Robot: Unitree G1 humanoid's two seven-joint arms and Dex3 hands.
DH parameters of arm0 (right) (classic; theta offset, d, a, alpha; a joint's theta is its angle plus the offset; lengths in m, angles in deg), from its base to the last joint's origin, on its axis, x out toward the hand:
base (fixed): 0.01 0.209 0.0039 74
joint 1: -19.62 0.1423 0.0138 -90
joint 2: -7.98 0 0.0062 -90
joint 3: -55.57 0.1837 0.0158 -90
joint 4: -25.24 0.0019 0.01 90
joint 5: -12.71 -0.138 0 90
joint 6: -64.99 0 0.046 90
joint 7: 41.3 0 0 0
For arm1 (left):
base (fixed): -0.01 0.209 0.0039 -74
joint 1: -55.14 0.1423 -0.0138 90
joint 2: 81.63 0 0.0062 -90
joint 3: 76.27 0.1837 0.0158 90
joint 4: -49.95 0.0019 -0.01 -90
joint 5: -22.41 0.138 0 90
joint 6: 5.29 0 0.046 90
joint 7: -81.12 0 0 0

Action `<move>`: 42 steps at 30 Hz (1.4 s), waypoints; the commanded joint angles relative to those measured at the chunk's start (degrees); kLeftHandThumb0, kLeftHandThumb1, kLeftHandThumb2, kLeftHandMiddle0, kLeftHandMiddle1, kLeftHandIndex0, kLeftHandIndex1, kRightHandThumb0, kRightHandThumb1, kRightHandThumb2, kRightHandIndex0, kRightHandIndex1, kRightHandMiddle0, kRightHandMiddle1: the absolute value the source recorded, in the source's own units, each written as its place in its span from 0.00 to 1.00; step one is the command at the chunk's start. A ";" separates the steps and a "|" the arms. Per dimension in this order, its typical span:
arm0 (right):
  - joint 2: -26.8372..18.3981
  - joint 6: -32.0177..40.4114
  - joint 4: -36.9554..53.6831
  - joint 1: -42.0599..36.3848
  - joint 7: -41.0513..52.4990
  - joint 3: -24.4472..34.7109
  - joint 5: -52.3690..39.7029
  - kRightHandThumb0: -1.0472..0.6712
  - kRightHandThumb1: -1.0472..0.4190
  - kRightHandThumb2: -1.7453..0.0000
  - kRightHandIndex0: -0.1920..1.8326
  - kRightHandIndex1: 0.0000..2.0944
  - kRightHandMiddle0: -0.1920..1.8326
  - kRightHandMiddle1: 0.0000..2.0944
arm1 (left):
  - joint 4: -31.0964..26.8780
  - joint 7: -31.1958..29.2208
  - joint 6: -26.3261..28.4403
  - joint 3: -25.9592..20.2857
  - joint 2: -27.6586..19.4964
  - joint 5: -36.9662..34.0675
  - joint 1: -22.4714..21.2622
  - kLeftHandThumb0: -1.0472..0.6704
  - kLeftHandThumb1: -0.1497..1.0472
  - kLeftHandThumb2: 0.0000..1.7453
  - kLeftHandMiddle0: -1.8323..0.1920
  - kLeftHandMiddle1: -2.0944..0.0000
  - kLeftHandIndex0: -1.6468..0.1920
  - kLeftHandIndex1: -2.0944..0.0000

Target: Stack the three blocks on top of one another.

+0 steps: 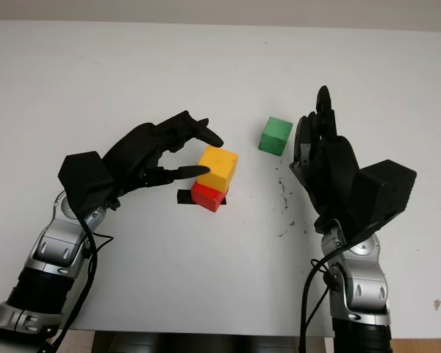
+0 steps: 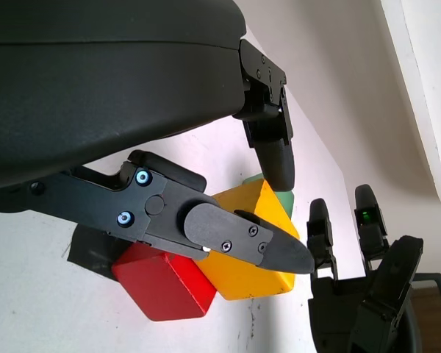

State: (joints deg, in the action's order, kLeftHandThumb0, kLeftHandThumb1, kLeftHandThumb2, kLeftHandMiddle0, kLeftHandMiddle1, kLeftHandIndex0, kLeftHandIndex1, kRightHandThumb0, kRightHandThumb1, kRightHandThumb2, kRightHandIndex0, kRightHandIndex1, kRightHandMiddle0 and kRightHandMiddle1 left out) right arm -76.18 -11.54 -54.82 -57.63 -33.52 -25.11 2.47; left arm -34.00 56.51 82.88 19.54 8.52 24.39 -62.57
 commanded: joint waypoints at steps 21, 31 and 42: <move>-3.71 -0.14 0.83 1.84 -0.57 0.60 3.02 0.19 0.00 0.77 0.00 0.00 0.00 0.00 | -3.14 6.87 -6.62 -6.30 2.42 -5.05 2.70 0.08 1.00 0.38 0.96 0.98 0.99 0.98; -14.01 0.89 -0.26 12.32 -1.72 0.16 14.41 0.22 0.10 0.98 0.03 0.02 0.08 0.05 | -0.47 16.32 -5.43 -11.54 -5.35 4.58 -1.56 0.13 1.00 0.35 1.00 1.00 1.00 0.98; -29.54 0.69 -11.69 25.89 7.69 -6.78 27.72 0.19 0.23 0.98 0.08 0.05 0.19 0.15 | 10.34 19.59 -10.07 -11.66 -8.82 7.89 -2.22 0.14 1.00 0.29 1.00 1.00 0.98 0.98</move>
State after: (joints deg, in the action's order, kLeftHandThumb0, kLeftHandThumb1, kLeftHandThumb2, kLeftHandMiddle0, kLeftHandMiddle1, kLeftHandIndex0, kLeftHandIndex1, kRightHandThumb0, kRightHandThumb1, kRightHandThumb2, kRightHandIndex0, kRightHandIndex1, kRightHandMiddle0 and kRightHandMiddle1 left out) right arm -104.10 -9.91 -65.53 -33.61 -26.59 -31.03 29.44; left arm -24.11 75.74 73.79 7.99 0.13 32.26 -64.62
